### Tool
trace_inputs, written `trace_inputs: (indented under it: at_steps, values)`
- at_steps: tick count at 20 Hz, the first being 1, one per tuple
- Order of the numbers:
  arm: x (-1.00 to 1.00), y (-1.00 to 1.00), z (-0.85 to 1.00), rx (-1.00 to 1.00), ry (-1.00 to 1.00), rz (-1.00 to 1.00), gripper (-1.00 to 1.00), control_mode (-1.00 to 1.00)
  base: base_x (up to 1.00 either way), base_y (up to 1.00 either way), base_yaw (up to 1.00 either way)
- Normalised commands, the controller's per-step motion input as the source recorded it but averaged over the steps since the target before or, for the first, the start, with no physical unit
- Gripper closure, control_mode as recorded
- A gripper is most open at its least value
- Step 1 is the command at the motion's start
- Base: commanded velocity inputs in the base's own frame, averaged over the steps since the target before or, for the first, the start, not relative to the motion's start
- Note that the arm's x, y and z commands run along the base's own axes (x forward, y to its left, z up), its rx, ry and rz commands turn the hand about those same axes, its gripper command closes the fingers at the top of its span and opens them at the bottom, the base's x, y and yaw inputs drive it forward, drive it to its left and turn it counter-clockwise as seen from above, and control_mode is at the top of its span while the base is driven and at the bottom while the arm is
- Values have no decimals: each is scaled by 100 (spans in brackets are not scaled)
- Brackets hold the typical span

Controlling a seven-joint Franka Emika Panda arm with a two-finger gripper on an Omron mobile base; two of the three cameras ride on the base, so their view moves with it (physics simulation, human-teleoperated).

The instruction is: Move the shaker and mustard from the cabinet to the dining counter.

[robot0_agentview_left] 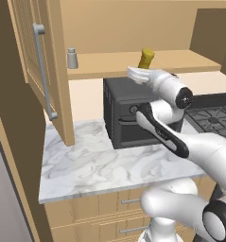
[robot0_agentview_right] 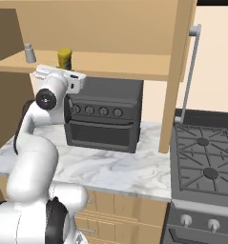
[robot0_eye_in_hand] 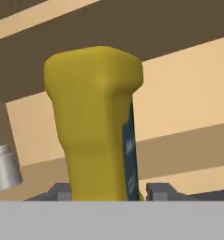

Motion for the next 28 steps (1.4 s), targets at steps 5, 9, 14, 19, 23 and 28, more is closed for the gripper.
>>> trace_inputs:
  at_steps: [5,9,14,19,23,28]
  values:
    - [-35,0,56,-10,4,31,100,-100,0,0,0]
    - [-37,0,74,-13,7,20,100,-100,0,0,0]
    - [-50,2,30,-22,3,14,100,-100,0,0,0]
    - [-50,15,11,-24,0,1,100,-100,0,0,0]
    - [-33,6,15,-19,0,-1,100,-100,0,0,0]
    - [-48,0,15,-10,0,-3,100,-100,0,0,0]
